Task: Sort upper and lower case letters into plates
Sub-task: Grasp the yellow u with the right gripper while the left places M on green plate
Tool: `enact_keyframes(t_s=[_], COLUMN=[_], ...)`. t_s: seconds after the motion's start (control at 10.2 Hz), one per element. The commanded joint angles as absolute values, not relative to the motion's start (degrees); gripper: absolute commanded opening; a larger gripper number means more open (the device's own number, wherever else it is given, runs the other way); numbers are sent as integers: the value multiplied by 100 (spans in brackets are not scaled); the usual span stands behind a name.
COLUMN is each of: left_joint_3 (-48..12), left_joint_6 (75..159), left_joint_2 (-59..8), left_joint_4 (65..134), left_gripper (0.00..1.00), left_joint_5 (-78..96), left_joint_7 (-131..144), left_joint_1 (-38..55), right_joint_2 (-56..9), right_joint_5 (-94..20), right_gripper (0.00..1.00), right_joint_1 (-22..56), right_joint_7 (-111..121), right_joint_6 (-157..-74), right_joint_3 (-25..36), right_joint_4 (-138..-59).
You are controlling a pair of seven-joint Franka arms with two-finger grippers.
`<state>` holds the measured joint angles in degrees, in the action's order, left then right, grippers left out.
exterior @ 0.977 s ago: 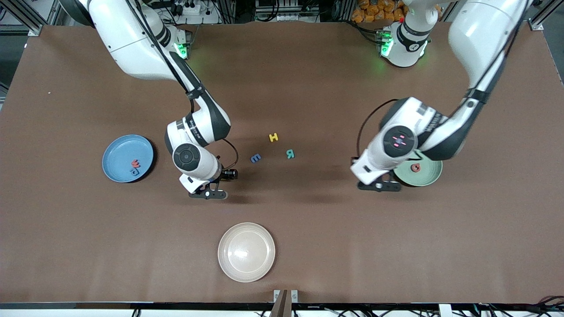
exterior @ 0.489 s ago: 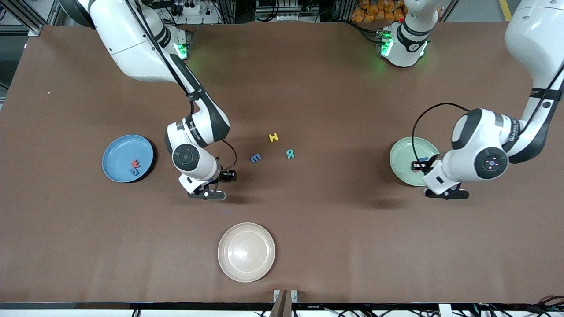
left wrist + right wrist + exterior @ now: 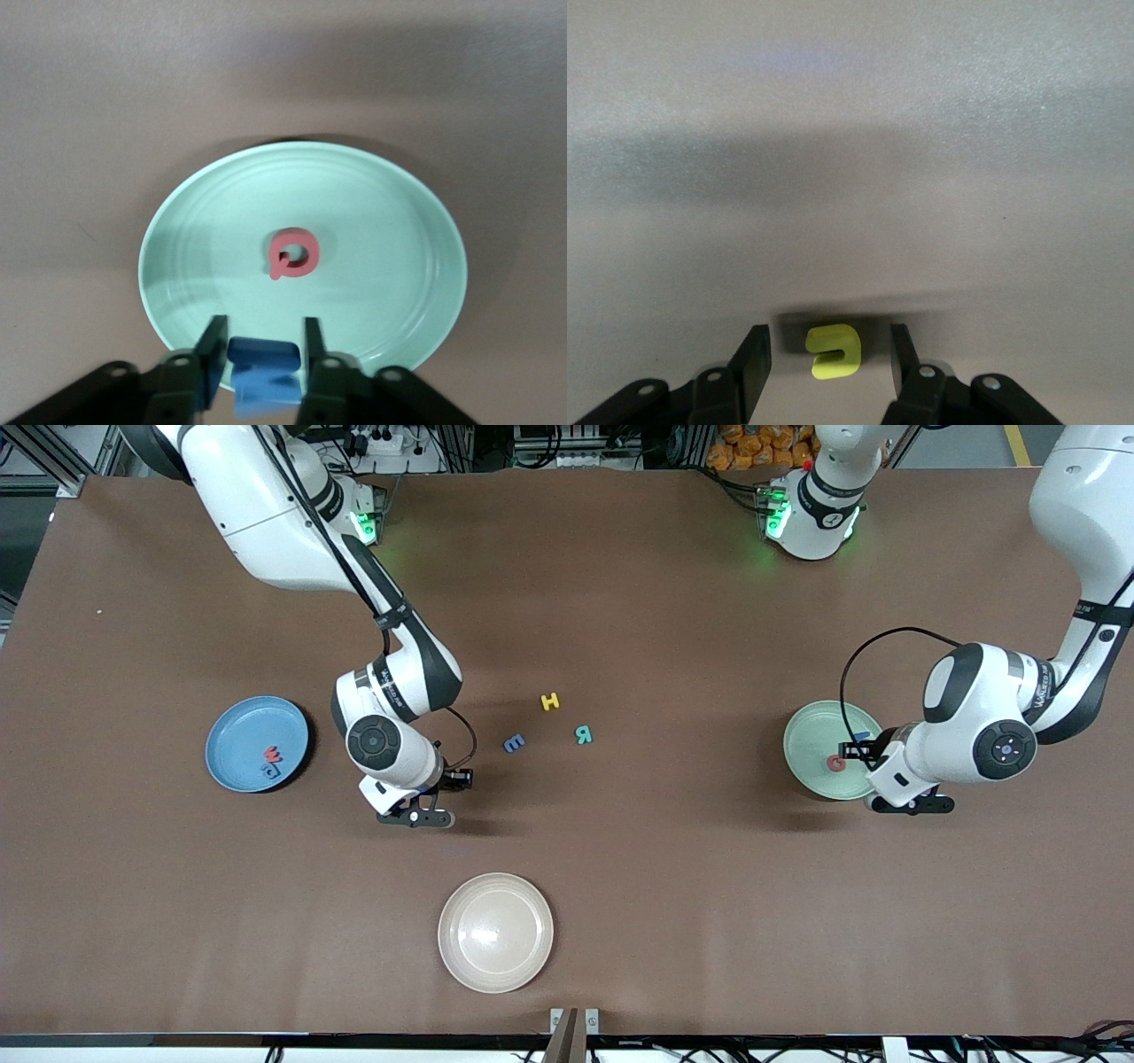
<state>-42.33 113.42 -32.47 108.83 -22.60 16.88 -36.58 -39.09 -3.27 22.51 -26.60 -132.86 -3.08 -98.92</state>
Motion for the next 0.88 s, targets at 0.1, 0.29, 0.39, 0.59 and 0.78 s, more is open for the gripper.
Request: enact_keyframes(t_s=[0.1,0.29,0.39,0.59,0.78], left_joint_3=[-4350,-4691,-4867,-5210,-5308], left_joint_6=[11435,11330,11190,11101,11101], left_joint_2=[-3147,-3120,-3120,-3120,-3120], left_joint_4=[10951,10689,10531,10328,10214], left_gripper=[100,100,100,100,100], left_joint_5=[-2206,-2171,-2153,-2214,-2206], left_joint_7=[1722,1740,1740,1749,2386], left_joint_1=[-3683,-3691,-3691,-3569,-3123], right_joint_2=[-3885,-3885,-3885,-3885,-3876], right_joint_5=[-229,-229,-229,-229,-229], right_gripper=[46,33,29,11,9], right_joint_1=[2232,2232,2232,2233,2215], right_joint_7=[-2795,-2795,-2795,-2795,-2795], right_joint_6=[-13351,-13342,-13342,-13342,-13281], right_joint_3=[-334,-334,-334,-334,-343], right_joint_4=[-9967,-9967,-9967,-9967,-9958])
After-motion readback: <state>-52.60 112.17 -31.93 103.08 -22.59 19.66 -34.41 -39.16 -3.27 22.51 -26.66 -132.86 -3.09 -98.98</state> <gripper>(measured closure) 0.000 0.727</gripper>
